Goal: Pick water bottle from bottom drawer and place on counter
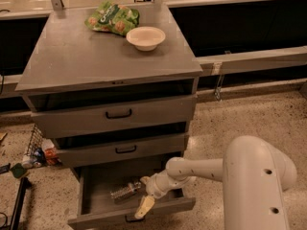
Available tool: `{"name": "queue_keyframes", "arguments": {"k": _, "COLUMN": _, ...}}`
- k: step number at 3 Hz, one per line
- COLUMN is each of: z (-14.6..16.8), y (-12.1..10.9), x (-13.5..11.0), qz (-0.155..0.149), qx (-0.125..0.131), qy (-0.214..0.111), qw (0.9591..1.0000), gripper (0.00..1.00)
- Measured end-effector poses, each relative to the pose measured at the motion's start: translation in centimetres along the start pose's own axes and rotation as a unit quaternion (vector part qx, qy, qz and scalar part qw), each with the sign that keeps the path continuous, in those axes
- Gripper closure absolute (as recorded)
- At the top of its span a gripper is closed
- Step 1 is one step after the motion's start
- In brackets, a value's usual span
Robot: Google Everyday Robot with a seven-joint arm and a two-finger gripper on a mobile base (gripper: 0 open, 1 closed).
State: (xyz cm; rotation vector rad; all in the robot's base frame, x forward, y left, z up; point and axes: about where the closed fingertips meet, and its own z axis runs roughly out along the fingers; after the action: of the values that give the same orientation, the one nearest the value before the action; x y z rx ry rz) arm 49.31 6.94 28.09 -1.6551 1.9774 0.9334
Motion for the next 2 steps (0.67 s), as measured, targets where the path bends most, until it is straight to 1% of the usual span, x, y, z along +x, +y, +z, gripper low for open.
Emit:
{"name": "queue_keyframes", "arguments": {"k": 1, "z": 0.6, "y": -1.2, "x": -0.7, "qz": -0.020, "qx": 0.012, "qy": -0.021, "qw": 0.9995, "gripper": 0.00}}
{"name": "queue_keyframes", "arguments": {"k": 2, "z": 1.9, "y": -2.9, "x": -1.0, "qz": -0.047, "qx": 0.026, "qy": -0.035, "qw": 0.9979, "gripper": 0.00}}
